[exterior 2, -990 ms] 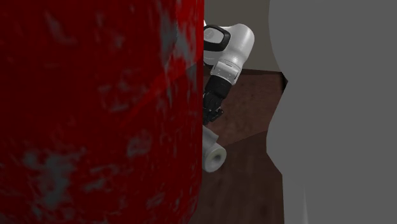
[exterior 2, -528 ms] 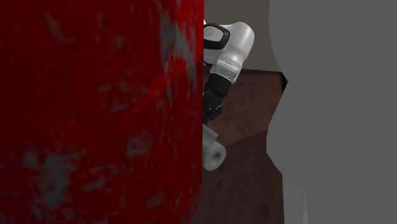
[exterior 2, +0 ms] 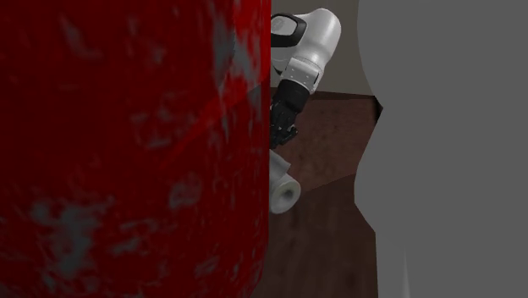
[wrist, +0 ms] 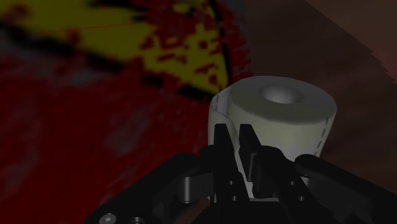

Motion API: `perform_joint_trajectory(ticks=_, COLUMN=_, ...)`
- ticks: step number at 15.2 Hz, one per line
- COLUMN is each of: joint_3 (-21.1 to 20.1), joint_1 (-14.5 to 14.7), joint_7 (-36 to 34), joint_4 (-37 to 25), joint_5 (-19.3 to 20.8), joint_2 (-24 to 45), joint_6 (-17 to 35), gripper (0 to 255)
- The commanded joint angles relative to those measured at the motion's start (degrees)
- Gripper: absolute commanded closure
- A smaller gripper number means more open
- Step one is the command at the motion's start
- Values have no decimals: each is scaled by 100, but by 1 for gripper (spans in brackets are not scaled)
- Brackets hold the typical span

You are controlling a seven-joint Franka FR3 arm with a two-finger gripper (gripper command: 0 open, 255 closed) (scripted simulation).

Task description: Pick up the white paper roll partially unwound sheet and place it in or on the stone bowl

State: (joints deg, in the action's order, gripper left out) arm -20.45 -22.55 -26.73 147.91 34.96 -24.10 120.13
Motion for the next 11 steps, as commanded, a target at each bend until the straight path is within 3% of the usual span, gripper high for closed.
perform_joint_trajectory(ticks=1, joint_3=24, joint_1=26, joint_7=124, joint_4=-86, joint_5=-70, joint_2=-84, joint_6=-127, gripper=255)
perform_joint_trajectory(ticks=11, joint_3=128, joint_1=115, joint_7=671, joint_4=-548, joint_5=-332, joint_2=-418, joint_6=-750, gripper=255)
